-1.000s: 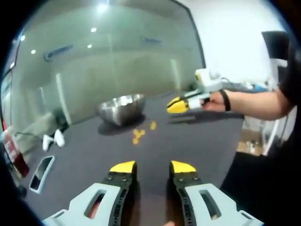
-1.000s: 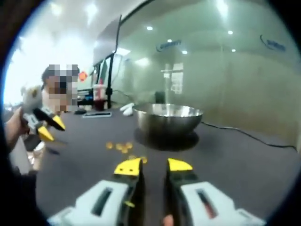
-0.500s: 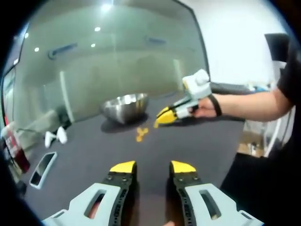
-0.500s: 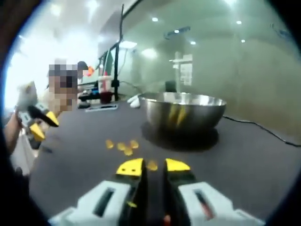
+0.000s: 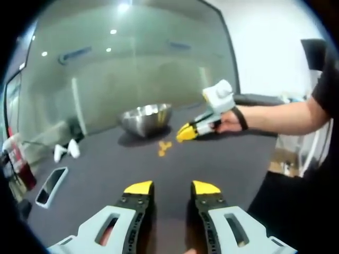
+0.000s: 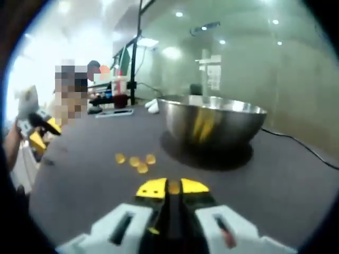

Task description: Pick up the QQ candy scattered on the table and place it into the stainless steel bowl on the table

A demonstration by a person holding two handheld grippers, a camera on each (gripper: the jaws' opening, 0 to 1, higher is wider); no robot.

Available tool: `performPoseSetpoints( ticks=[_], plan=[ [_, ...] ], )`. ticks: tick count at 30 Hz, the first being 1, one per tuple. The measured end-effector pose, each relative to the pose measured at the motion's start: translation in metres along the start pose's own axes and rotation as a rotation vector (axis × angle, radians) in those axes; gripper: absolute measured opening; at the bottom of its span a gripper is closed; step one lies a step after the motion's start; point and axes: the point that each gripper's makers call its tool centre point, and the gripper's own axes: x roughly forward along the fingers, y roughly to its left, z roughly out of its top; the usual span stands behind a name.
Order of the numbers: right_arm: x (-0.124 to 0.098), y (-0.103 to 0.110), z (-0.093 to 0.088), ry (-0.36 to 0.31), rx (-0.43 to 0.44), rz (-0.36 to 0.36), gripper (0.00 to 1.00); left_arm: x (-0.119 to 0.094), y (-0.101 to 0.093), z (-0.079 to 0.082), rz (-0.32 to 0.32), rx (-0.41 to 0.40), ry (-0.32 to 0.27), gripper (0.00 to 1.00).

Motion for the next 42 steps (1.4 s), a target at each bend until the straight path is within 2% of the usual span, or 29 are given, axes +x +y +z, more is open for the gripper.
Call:
performPoseSetpoints(
  ticks=[4, 12, 15, 22, 24, 27, 32, 34, 36, 38, 42],
  plan=[
    [-0.006, 0.001, 0.005, -0.012, 0.003, -0.009, 0.09, 0.001, -0.001, 0.001, -0.005, 0.004, -0.002, 0.29],
    [-0.033, -0.001, 0.035, -0.086, 0.013, -0.044, 0.09, 0.006, -0.001, 0.001, -0.017, 0.011, -0.003, 0.29],
    [-0.042, -0.001, 0.041, -0.078, 0.048, -0.061, 0.09, 0.008, -0.002, 0.002, -0.025, 0.015, -0.005, 0.29],
    [-0.055, 0.003, 0.073, -0.151, 0.020, -0.087, 0.09, 0.009, 0.000, 0.002, -0.033, 0.018, -0.008, 0.29],
    [-0.053, 0.003, 0.081, -0.161, 0.011, -0.095, 0.09, 0.009, 0.000, 0.002, -0.032, 0.016, -0.009, 0.29],
    [-0.040, -0.005, 0.085, -0.154, 0.000, -0.098, 0.09, 0.007, 0.001, 0.002, -0.033, 0.016, -0.011, 0.29],
    [-0.018, -0.012, 0.105, -0.169, -0.017, -0.115, 0.09, 0.006, -0.005, 0.002, -0.032, 0.017, -0.010, 0.29],
    [-0.011, -0.018, 0.110, -0.156, -0.088, -0.143, 0.09, 0.005, -0.009, 0.003, -0.034, 0.014, -0.012, 0.29],
    [-0.002, -0.020, 0.115, -0.152, -0.082, -0.148, 0.09, 0.005, -0.012, 0.003, -0.040, 0.019, -0.010, 0.29],
    [0.009, -0.033, 0.123, -0.159, -0.056, -0.139, 0.09, 0.004, -0.011, 0.001, -0.038, 0.020, -0.004, 0.29],
    [0.023, -0.041, 0.127, -0.151, -0.056, -0.150, 0.10, 0.001, -0.008, 0.000, -0.029, 0.014, -0.002, 0.29]
  ],
)
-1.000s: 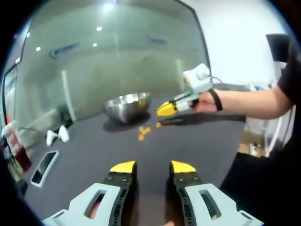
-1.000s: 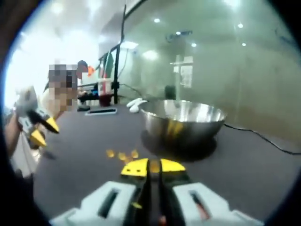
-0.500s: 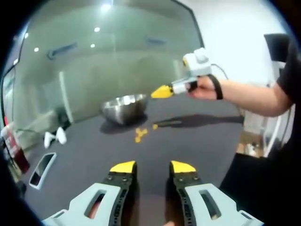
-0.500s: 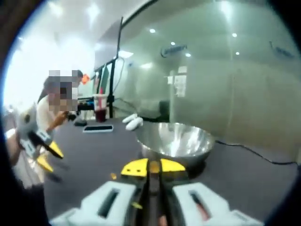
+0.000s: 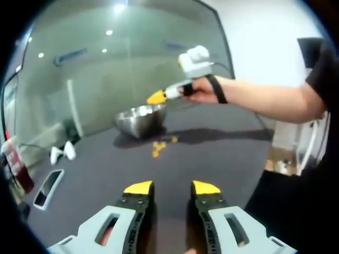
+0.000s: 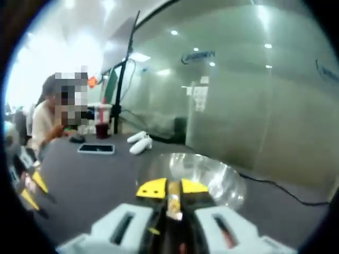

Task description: Pick up the QQ candy scattered on the table and place it into the stainless steel bowl on the table

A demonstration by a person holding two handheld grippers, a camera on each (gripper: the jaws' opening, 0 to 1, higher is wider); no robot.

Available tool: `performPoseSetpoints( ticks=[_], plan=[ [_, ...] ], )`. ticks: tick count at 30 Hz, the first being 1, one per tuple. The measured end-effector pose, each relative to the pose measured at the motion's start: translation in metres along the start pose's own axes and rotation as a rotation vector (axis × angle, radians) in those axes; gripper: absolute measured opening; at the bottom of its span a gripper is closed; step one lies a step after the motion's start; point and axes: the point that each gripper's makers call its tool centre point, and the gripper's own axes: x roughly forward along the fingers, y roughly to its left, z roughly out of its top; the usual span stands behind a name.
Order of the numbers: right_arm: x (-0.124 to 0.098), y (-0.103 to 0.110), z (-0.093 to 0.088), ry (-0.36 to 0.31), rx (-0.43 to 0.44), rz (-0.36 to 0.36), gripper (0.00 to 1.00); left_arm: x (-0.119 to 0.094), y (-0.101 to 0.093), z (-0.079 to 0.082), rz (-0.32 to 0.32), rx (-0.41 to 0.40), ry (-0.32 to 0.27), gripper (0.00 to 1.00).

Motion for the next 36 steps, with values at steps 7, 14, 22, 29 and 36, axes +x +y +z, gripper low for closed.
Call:
performPoseSetpoints(
  ticks=[7, 14, 22, 29, 36],
  plan=[
    [0.002, -0.004, -0.003, 0.004, -0.032, -0.020, 0.14, -0.003, 0.005, 0.001, 0.019, -0.015, -0.004, 0.29],
    [-0.004, -0.011, -0.005, 0.000, 0.051, -0.027, 0.22, -0.002, 0.002, 0.000, 0.008, -0.001, 0.005, 0.29],
    [-0.015, -0.015, -0.002, -0.004, 0.038, -0.032, 0.22, -0.002, 0.002, 0.001, 0.013, -0.001, 0.008, 0.29],
    [-0.053, -0.006, 0.004, -0.042, 0.057, -0.021, 0.22, -0.002, 0.002, 0.003, 0.012, 0.006, 0.008, 0.29],
    [-0.097, 0.003, -0.014, -0.045, 0.015, 0.000, 0.22, -0.002, 0.004, 0.004, 0.010, 0.014, 0.011, 0.29]
  ],
)
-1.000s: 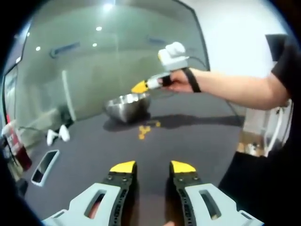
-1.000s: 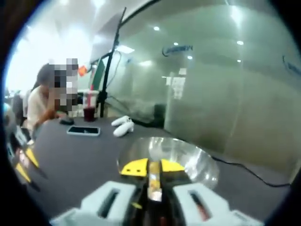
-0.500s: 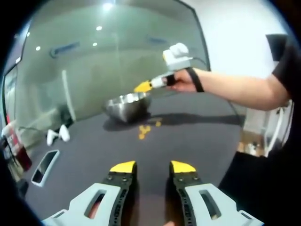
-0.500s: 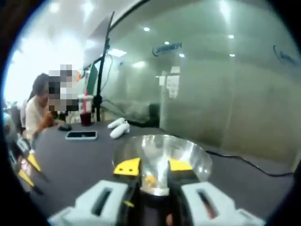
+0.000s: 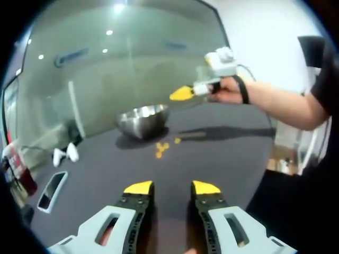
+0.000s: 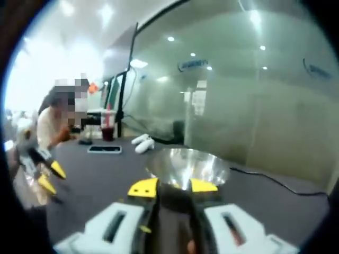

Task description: Pick up the QQ candy scattered on the table and place it into the stainless steel bowl on the table

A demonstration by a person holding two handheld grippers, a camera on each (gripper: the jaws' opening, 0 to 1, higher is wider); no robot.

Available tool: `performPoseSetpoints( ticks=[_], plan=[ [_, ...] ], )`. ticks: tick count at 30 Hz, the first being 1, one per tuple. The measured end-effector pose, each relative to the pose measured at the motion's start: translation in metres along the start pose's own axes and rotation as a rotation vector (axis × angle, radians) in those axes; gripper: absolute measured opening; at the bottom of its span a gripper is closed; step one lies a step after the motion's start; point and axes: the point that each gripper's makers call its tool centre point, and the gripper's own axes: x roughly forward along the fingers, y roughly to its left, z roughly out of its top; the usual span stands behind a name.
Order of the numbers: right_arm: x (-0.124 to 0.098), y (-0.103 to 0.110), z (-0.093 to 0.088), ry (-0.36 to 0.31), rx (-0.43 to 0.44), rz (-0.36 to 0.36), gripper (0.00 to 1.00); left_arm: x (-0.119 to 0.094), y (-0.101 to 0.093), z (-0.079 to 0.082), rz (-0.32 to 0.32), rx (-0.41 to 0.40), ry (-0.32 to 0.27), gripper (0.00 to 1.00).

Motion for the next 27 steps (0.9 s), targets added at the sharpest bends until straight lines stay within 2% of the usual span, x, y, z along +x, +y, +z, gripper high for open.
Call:
performPoseSetpoints(
  ticks=[2, 7, 11, 14, 17, 20, 24, 27],
  plan=[
    [-0.013, 0.001, -0.005, 0.000, -0.024, 0.009, 0.22, 0.000, 0.000, 0.000, 0.001, 0.001, 0.001, 0.29],
    [-0.042, 0.008, -0.032, 0.026, 0.036, 0.048, 0.22, -0.001, 0.000, 0.001, 0.006, 0.005, -0.001, 0.29],
    [-0.054, 0.013, -0.052, 0.060, 0.014, 0.058, 0.22, -0.001, -0.003, 0.006, -0.003, 0.018, -0.014, 0.29],
    [-0.055, 0.011, -0.059, 0.075, 0.021, 0.061, 0.22, 0.001, -0.003, 0.005, -0.002, 0.019, -0.008, 0.29],
    [-0.057, 0.020, -0.064, 0.089, -0.019, 0.072, 0.22, 0.001, -0.005, 0.005, -0.006, 0.022, -0.006, 0.29],
    [-0.054, 0.026, -0.069, 0.100, -0.010, 0.092, 0.22, 0.001, -0.008, 0.008, -0.017, 0.033, -0.008, 0.30],
    [-0.045, 0.034, -0.072, 0.105, -0.005, 0.115, 0.21, 0.002, -0.005, 0.007, -0.008, 0.031, -0.006, 0.30],
    [-0.035, 0.042, -0.079, 0.133, 0.018, 0.129, 0.19, 0.001, -0.002, 0.006, 0.004, 0.019, -0.006, 0.30]
  ],
)
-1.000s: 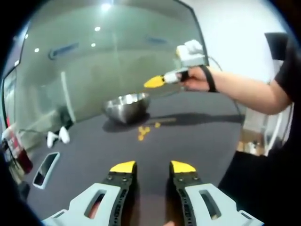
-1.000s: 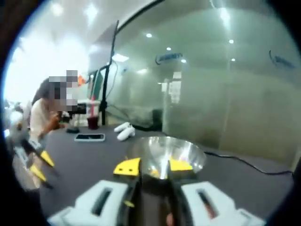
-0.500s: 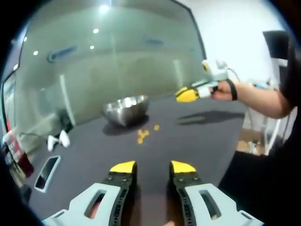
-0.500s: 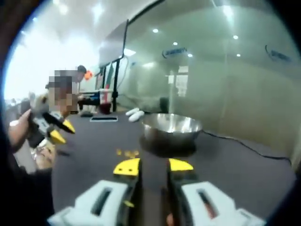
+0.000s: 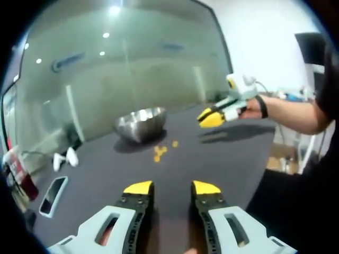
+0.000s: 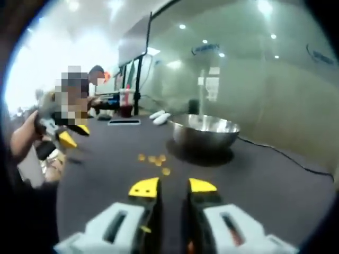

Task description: Pick up the QQ candy scattered on the table and place it into the stainless steel bowl on the table

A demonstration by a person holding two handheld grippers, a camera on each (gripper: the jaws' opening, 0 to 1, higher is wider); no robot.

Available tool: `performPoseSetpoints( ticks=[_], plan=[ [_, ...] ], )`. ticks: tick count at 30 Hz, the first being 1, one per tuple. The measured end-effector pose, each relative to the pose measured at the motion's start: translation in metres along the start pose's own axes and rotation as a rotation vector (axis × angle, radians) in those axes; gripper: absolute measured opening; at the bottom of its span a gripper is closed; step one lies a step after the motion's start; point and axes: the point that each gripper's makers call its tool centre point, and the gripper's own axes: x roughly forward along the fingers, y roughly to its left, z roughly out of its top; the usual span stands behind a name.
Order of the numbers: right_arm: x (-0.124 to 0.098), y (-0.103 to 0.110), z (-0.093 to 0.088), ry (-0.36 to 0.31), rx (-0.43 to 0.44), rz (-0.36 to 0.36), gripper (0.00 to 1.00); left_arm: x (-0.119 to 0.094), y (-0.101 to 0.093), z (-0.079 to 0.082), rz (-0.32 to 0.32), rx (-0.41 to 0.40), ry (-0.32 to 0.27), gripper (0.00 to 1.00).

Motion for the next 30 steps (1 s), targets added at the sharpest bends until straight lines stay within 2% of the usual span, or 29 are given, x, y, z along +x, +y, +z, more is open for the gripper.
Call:
performPoseSetpoints(
  ticks=[4, 7, 9, 15, 18, 20, 24, 26, 30],
  plan=[
    [0.014, 0.011, 0.001, 0.017, -0.020, 0.029, 0.20, -0.003, 0.001, 0.004, 0.009, -0.004, -0.021, 0.29],
    [0.030, 0.017, -0.001, 0.038, -0.015, 0.055, 0.20, -0.004, 0.000, 0.005, 0.007, 0.002, -0.028, 0.25],
    [0.049, 0.000, -0.004, 0.055, 0.001, 0.056, 0.20, -0.003, -0.001, 0.005, 0.007, 0.012, -0.031, 0.23],
    [0.066, 0.012, -0.004, 0.078, -0.021, 0.074, 0.20, -0.004, -0.006, 0.006, -0.017, 0.018, -0.030, 0.21],
    [0.072, 0.014, -0.007, 0.088, -0.029, 0.077, 0.20, -0.004, -0.009, 0.004, -0.035, 0.007, -0.021, 0.21],
    [0.074, 0.009, -0.011, 0.094, -0.038, 0.053, 0.20, -0.005, -0.007, 0.004, -0.031, 0.005, -0.024, 0.19],
    [0.077, 0.010, -0.017, 0.107, -0.005, 0.071, 0.19, -0.007, -0.003, 0.006, -0.018, -0.001, -0.038, 0.15],
    [0.079, 0.009, -0.019, 0.113, -0.008, 0.070, 0.17, -0.007, -0.004, 0.006, -0.030, -0.002, -0.039, 0.09],
    [0.081, 0.010, -0.019, 0.117, 0.004, 0.075, 0.10, -0.006, -0.003, 0.005, -0.025, -0.003, -0.033, 0.10]
  ],
)
